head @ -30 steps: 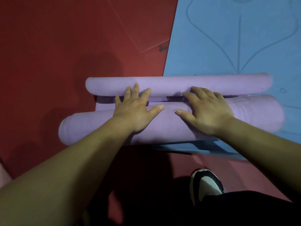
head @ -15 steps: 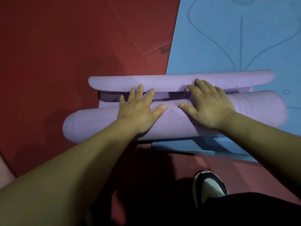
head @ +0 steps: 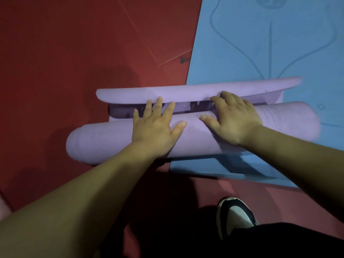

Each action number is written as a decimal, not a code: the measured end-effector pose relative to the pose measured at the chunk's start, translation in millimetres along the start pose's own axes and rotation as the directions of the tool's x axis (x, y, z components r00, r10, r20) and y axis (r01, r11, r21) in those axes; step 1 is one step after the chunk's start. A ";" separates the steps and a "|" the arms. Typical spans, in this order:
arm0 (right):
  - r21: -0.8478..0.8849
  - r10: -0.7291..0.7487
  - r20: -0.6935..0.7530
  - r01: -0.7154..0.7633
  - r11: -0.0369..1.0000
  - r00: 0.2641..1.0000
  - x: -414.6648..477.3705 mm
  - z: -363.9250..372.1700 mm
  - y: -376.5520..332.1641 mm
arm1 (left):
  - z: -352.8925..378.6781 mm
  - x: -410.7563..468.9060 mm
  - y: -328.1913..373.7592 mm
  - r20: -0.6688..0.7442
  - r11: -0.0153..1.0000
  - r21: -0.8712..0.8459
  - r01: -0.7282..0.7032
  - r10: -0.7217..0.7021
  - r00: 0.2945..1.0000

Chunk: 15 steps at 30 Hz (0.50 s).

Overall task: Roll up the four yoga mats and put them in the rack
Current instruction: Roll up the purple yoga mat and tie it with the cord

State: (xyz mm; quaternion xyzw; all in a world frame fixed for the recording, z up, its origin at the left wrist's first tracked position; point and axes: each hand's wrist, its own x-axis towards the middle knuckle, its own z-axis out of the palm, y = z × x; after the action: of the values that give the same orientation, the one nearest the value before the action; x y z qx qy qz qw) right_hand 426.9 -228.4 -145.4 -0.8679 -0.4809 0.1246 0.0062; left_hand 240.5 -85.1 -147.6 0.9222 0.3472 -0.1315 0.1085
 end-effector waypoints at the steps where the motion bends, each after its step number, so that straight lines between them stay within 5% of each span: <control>1: -0.002 0.005 0.003 -0.005 1.000 1.000 0.1 -0.5 -0.5 | -0.7 2.7 -0.9 0.004 1.000 -0.001 0.001 -0.001 1.000; 15: 0.001 -0.005 -0.027 0.005 1.000 1.000 8.2 -3.3 0.2 | -11.1 21.4 -1.7 0.018 1.000 0.008 -0.006 0.006 1.000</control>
State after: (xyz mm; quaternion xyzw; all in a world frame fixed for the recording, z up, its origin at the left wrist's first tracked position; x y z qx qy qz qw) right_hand 432.0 -221.3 -144.0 -0.8682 -0.4829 0.1133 0.0133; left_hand 256.8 -67.5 -144.1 0.9223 0.3431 -0.1410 0.1085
